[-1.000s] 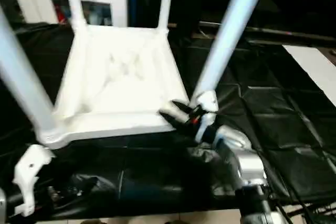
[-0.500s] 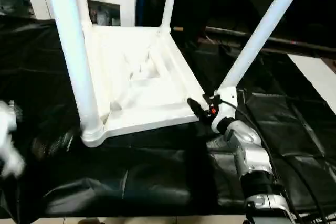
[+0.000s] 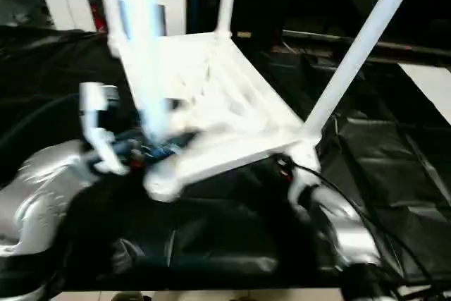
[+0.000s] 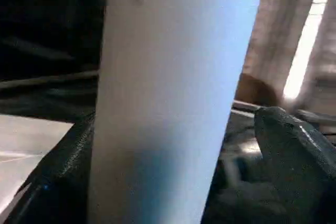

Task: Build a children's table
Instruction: Rotate table base

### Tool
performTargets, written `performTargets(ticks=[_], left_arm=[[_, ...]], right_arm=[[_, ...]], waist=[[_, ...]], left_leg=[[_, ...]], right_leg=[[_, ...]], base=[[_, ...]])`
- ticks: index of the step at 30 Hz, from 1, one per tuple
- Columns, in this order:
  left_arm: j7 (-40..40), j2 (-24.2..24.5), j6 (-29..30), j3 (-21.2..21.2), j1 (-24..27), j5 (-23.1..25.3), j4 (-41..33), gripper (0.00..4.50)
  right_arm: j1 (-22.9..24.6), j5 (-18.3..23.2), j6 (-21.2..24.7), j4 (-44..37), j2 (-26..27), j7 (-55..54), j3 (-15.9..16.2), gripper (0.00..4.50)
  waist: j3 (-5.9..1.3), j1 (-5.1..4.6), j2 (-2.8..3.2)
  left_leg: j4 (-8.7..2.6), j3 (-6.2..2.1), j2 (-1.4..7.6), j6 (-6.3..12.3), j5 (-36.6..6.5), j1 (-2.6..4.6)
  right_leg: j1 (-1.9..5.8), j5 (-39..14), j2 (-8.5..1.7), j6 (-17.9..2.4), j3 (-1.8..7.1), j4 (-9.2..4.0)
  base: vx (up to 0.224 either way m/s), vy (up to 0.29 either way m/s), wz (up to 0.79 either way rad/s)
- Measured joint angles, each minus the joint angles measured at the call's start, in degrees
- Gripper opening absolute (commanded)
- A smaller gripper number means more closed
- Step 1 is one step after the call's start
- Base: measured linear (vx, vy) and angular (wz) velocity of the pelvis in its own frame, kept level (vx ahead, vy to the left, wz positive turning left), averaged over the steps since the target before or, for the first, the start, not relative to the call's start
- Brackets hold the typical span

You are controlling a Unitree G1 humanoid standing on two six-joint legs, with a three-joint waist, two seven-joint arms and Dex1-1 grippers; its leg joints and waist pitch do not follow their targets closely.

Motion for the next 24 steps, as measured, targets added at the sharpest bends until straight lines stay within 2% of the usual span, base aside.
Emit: performTargets(ticks=[2, 4, 7, 12, 15, 21, 24], left_arm=[[-2.0, -0.1, 1.4, -2.2, -0.4, -1.8, -0.2, 4.47], [-3.4, -0.5, 1.8, -4.1, -0.7, -2.9, -0.3, 4.47], [-4.8, -2.4, 2.1, -6.4, -1.9, -3.7, -0.3, 4.47], [-5.0, -4.4, 2.3, -9.0, -3.5, -4.6, 0.2, 4.47], [-5.1, -5.7, 1.8, -11.0, -4.5, -4.5, 1.5, 4.47], [-5.0, -7.8, 0.3, -11.8, -5.8, -3.3, 4.3, 4.47], [-4.8, -8.3, -0.5, -12.4, -6.9, -2.8, 5.5, 4.47]], right_arm=[[0.2, -0.8, 0.5, 1.0, -2.1, -2.5, -2.1, 3.04], [0.1, -2.2, 0.8, 1.1, -3.2, -4.5, -2.7, 3.04], [-1.0, -4.5, 1.7, 4.0, -3.9, -8.4, -2.7, 3.04], [-6.6, -6.5, 1.2, 10.2, -3.4, -9.1, -1.4, 3.04], [-10.1, -7.9, 0.5, 14.1, -1.8, -8.9, -0.2, 3.04], [-16.4, -10.0, -2.2, 22.1, 1.8, -7.1, 1.8, 3.04], [-18.4, -11.0, -3.5, 24.2, 3.8, -5.6, 3.2, 3.04]], waist=[[-0.01, -0.05, 0.39], [-0.02, -0.17, 0.54], [0.02, -1.2, 0.63], [0.07, -3.06, 0.81], [0.07, -3.32, 0.78], [0.08, -5.36, 0.41], [0.02, -6.31, -0.08]], left_leg=[[-0.02, 0.03, 0.0, 0.0, 0.0, 0.02], [-0.07, 0.03, 0.01, 0.0, 0.0, 0.04], [-0.05, 0.02, 0.01, -0.01, 0.0, 0.03], [0.04, 0.01, 0.01, -0.01, 0.0, -0.27], [0.16, -0.02, 0.02, 0.0, 0.0, -0.39], [0.36, -0.09, 0.07, 0.01, 0.0, -0.4], [0.36, -0.19, 0.19, -0.01, 0.0, -0.39]], right_leg=[[0.0, 0.0, 0.01, 0.0, 0.0, 0.0], [-0.01, 0.0, 0.07, 0.0, 0.0, 0.02], [-0.01, 0.0, 0.13, 0.0, 0.0, 0.03], [-0.05, -0.1, 0.13, 0.2, 0.01, 0.05], [-0.1, 0.0, 0.18, 0.0, -0.02, 0.09], [-0.13, 0.2, 0.29, -0.2, -0.01, 0.09], [-0.29, 0.2, 0.47, -0.3, -0.07, 0.08]], base=[[0.0, 0.0, 0.0], [0.0, 0.0, 0.0], [0.0, 0.0, 0.0], [0.0, 0.0, 0.0], [0.0, 0.0, 0.0], [0.0, 0.0, 0.0], [0.0, 0.0, 0.0]])
